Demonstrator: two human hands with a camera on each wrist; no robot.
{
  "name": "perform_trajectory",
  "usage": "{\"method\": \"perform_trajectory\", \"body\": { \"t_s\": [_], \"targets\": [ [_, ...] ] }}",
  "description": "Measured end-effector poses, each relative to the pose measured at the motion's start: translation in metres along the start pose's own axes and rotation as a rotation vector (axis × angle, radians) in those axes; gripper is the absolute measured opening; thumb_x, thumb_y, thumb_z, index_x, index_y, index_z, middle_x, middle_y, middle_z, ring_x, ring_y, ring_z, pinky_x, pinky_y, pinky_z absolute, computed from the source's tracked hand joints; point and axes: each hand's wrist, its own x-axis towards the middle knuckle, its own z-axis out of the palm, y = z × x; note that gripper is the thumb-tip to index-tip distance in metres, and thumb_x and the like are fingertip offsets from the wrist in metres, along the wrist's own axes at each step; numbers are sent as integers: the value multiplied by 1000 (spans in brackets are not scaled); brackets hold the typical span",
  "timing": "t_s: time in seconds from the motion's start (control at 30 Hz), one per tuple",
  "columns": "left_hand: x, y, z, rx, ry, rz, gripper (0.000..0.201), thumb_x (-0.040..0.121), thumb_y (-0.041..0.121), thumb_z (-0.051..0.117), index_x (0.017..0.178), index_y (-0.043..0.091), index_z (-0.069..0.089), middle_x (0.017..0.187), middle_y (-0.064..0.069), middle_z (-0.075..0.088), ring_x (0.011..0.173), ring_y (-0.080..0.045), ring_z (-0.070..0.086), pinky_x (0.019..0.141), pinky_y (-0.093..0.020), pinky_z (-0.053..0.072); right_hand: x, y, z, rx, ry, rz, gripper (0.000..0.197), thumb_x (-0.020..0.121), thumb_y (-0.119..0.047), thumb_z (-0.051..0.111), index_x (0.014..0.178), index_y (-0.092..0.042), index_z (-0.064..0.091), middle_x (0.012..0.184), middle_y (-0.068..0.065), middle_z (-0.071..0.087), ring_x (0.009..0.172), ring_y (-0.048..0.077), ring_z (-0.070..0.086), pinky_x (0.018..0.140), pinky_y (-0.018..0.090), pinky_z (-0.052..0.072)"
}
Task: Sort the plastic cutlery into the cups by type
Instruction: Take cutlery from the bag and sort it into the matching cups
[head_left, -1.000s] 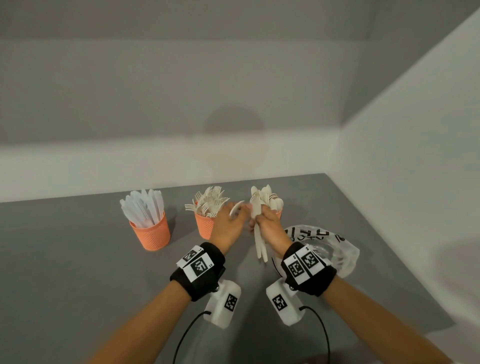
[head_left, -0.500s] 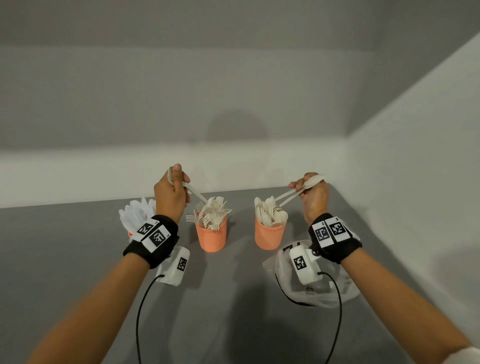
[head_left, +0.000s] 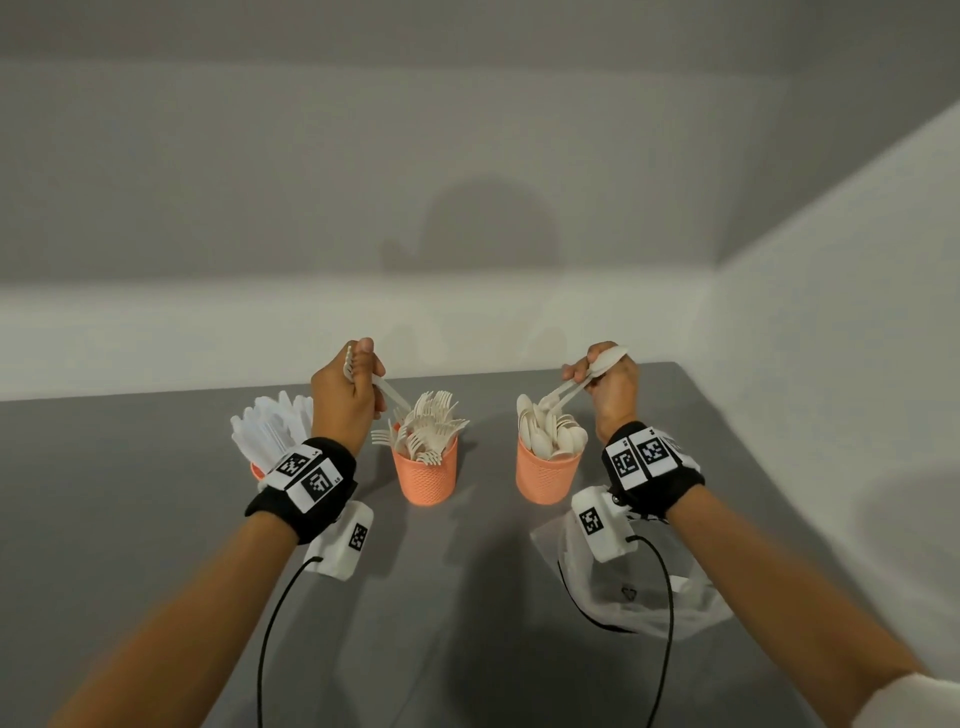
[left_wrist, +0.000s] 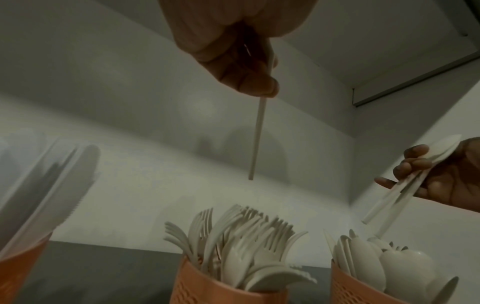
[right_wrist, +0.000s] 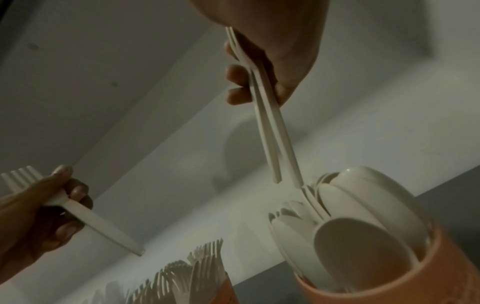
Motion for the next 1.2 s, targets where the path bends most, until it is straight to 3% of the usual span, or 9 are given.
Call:
{"method": "perform_trajectory", "body": {
  "t_s": [0.17,0.37,0.5,0.67,0.73,0.87,1.03,1.13,1.2],
  "targets": [
    [2,-10,3,-17,-11,-21,40,100,28,32,65,19,48,49,-11,51,35,-7,51,39,-15,43,15,2,4,-53,-7,11,35,86,9,25,65,-10,44,35,-5,46,39,11,51,54,19,52],
    [4,-22,6,-22,-19,-46,40,100,31,32,65,21,47,49,-11,51,36,-9,51,39,-19,43,25,20,-2,-165,-3,176,30,88,2,28,65,-11,42,34,-6,42,36,10,43,44,16,38],
    [4,-23,12,-17,-27,-62,40,100,29,33,64,19,47,48,-10,50,34,-8,51,38,-18,43,32,35,-8,-240,-1,248,29,92,-3,31,67,-12,42,34,-6,43,35,10,45,40,14,37],
    [9,-27,19,84,-35,-7,37,99,31,38,64,18,45,45,-9,49,34,-9,50,44,-30,46,36,53,-18,-506,15,220,28,94,-10,36,70,-15,50,57,4,54,59,18,54,66,30,46],
    [13,-30,20,139,-51,18,38,98,33,40,67,11,46,47,-8,49,36,-13,51,47,-39,49,34,53,-21,-586,18,146,25,88,-2,40,73,-17,52,65,2,56,62,16,54,65,26,45],
    [21,-36,23,269,-88,82,48,94,40,39,71,-2,47,58,-25,55,47,-39,55,50,-50,49,32,51,-25,-727,-51,60,30,81,8,38,89,-16,54,68,0,54,61,10,53,58,13,43],
    [29,-36,35,434,-236,41,30,94,28,50,82,0,51,63,-22,62,56,-37,61,60,-46,51,29,54,-27,-868,-125,43,35,80,13,37,80,-13,61,70,-10,57,73,14,54,72,23,41],
    [26,-36,40,510,-304,44,25,90,19,57,107,3,47,53,-5,49,50,-27,50,52,-32,40,27,55,-28,-931,-138,34,32,80,13,39,87,-3,66,87,3,68,85,15,56,74,22,42],
    [21,-38,41,577,-353,94,28,90,11,56,114,1,46,55,-3,45,53,-29,48,54,-29,35,25,56,-28,-978,-156,19,32,79,13,39,88,-1,67,99,11,68,89,18,59,79,24,43]
  ]
}}
